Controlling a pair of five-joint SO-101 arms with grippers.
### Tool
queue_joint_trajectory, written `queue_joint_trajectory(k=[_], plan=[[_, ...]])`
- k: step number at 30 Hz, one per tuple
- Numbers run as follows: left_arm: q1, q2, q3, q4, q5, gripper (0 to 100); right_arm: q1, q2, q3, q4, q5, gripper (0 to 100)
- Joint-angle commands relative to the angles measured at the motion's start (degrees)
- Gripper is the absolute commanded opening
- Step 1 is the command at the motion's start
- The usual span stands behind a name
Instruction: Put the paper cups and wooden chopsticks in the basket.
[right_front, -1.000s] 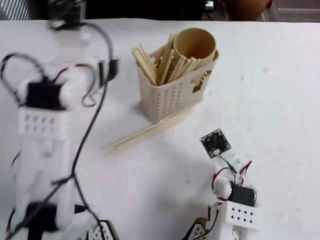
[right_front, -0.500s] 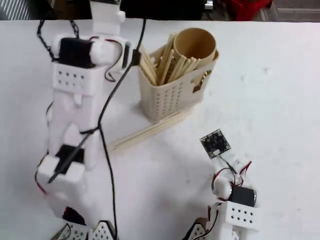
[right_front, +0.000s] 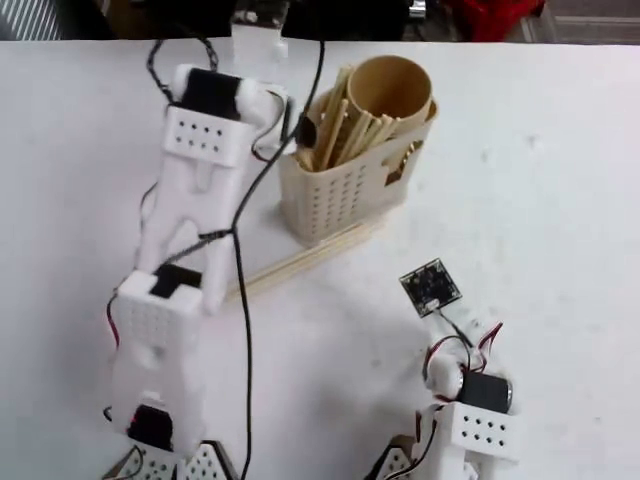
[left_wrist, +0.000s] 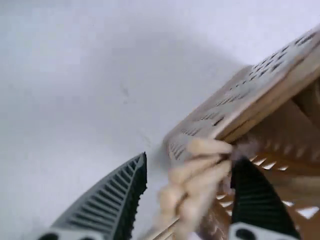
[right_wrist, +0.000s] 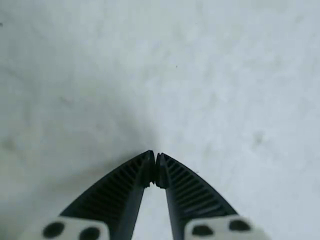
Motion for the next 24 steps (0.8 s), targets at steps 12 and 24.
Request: queue_joint_trajectory(k=[12,24], plan=[[-2.42,5.76,-2.37,-11.08,-8.97,4,0.22,-0.48,-0.18,-0.92,0.62,1.6],[-5.32,5.85,-3.78,-15.21,-9.58,5,0.22,-0.48,-0.18,-0.92,0.88,1.6]])
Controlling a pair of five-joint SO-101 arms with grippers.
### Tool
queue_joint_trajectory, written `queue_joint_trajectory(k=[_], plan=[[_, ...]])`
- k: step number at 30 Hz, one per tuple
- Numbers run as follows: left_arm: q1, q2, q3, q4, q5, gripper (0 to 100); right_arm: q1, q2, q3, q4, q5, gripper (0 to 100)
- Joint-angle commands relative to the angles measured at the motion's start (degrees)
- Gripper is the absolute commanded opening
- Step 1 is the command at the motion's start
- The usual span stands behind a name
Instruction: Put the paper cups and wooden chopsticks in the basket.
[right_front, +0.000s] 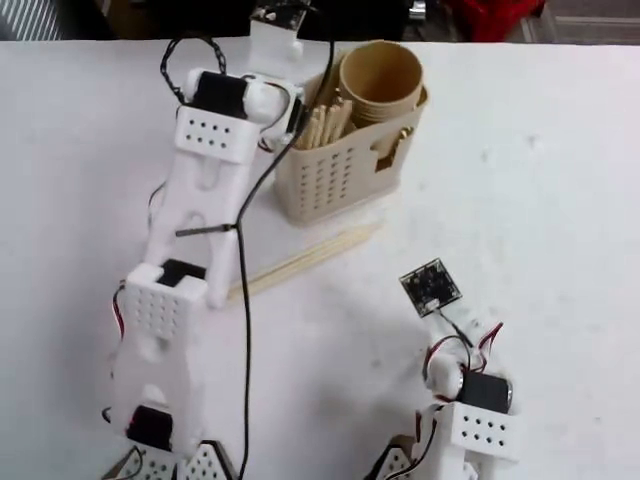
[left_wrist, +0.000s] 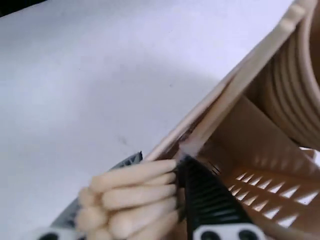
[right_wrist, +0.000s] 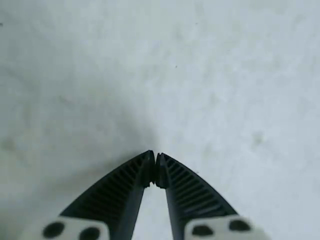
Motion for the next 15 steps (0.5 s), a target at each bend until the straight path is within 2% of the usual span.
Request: queue_joint_trajectory(k=[1,6,15], plan=[[-4.09,-0.22,-2.64,-2.55,-1.14,5,0.22,-0.48,-0.18,-0.92,0.97,1.6],[-4.0,-0.75,-5.63,-1.41,-1.41,16,0.22,-0.48,-0.09,-0.92,0.97,1.6],[-3.65,-0.84,-21.71,10.9,-2.99,17,0.22,-0.48,-0.09,-0.92,0.97,1.6]])
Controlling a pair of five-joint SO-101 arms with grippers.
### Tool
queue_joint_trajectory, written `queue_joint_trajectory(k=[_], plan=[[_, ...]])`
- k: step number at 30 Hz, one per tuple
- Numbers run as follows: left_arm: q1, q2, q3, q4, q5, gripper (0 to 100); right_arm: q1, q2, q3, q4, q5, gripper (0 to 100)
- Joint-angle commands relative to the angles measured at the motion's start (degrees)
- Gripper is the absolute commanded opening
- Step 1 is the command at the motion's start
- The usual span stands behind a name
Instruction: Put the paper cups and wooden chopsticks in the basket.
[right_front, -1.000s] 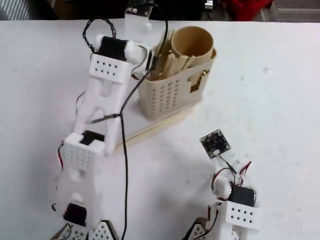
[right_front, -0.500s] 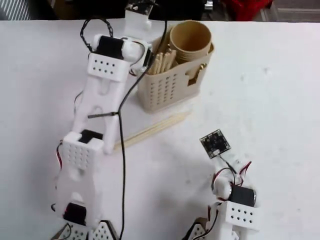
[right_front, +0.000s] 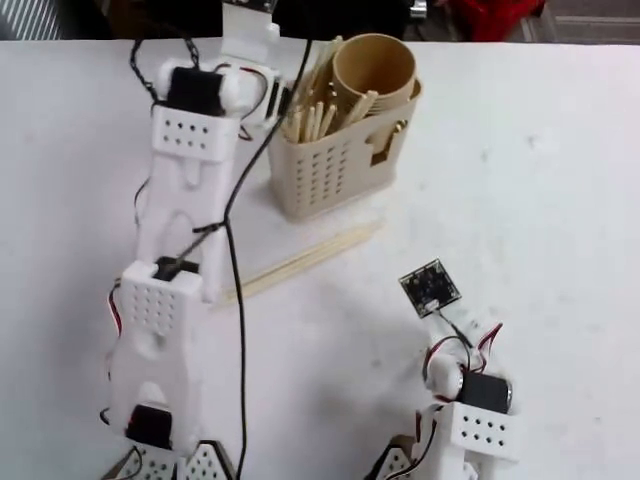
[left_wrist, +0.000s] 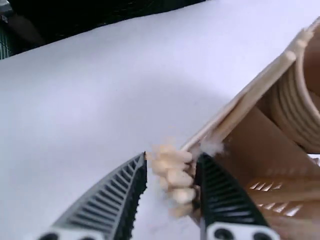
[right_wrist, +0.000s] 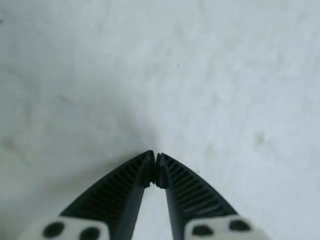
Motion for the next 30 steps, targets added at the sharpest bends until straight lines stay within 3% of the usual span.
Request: queue_joint_trajectory(k=[1,7,23,26,30], plan=[[-1.01,-1.27,-11.69,7.03,-2.46,17,0.22,-0.48,-0.44,-0.92,0.79,1.6],[-1.45,-2.51,-19.43,9.76,-2.64,18,0.22,-0.48,-0.44,-0.92,0.79,1.6],[-0.04,-23.6,-7.47,10.2,-2.64,17,0.22,-0.48,-0.44,-1.01,0.88,1.6],[-0.4,-30.2,1.14,10.2,-2.73,17,0.22,-0.48,-0.44,-1.01,0.88,1.6],[0.04,-41.98,21.98,10.2,-2.99,17,0.22,-0.48,-0.44,-1.01,0.88,1.6]])
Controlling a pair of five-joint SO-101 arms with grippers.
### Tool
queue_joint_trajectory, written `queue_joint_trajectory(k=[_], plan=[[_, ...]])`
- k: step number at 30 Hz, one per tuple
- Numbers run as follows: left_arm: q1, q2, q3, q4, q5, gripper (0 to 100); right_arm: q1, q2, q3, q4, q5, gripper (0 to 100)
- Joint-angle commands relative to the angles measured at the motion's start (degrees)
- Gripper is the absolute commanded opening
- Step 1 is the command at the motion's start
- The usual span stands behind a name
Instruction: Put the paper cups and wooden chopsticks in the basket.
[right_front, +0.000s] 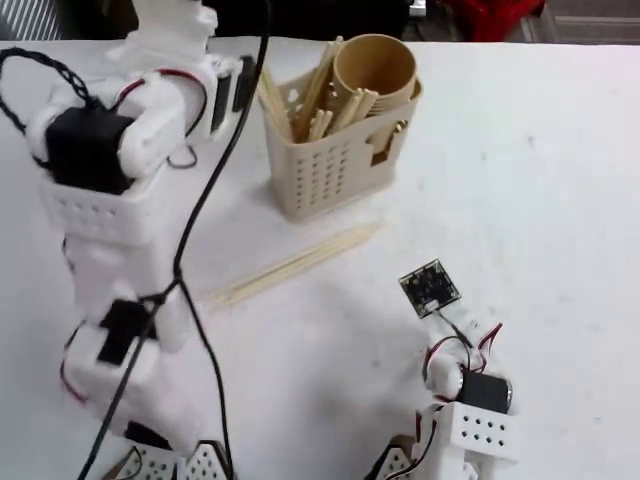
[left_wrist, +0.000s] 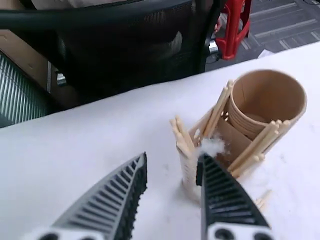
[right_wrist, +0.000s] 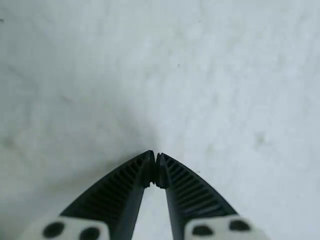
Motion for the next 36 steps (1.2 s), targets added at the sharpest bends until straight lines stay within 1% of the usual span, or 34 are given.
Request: queue_joint_trajectory(k=[1,2,7,12,16,19,26,28,31,36], plan=[[1.01,-15.34,23.12,0.18,-0.88,17,0.22,-0.48,-0.44,-1.01,0.53,1.6],[1.54,-18.51,28.48,0.09,-1.41,17,0.22,-0.48,-0.35,-1.01,0.53,1.6],[4.0,-30.46,53.27,-1.93,-9.85,17,0.22,-0.48,-0.35,-1.01,0.53,1.6],[4.18,-36.35,73.23,-10.9,-13.63,17,0.22,-0.48,-0.35,-1.01,0.53,1.6],[4.35,-37.05,84.75,-17.76,-15.12,17,0.22,-0.48,-0.35,-1.01,0.53,1.6],[4.0,-37.05,91.6,-24.0,-16.97,17,0.22,-0.48,-0.35,-1.01,0.53,1.6],[4.35,-36.97,104.53,-35.52,-17.93,17,0.22,-0.48,-0.35,-1.01,0.53,1.6],[4.35,-36.97,107.52,-38.33,-19.43,17,0.22,-0.48,-0.35,-1.01,0.53,1.6],[4.26,-36.97,110.42,-41.32,-20.04,17,0.22,-0.48,-0.35,-1.01,0.53,1.6],[4.09,-36.44,111.65,-43.25,-19.96,17,0.22,-0.48,-0.26,-1.01,0.53,1.6]])
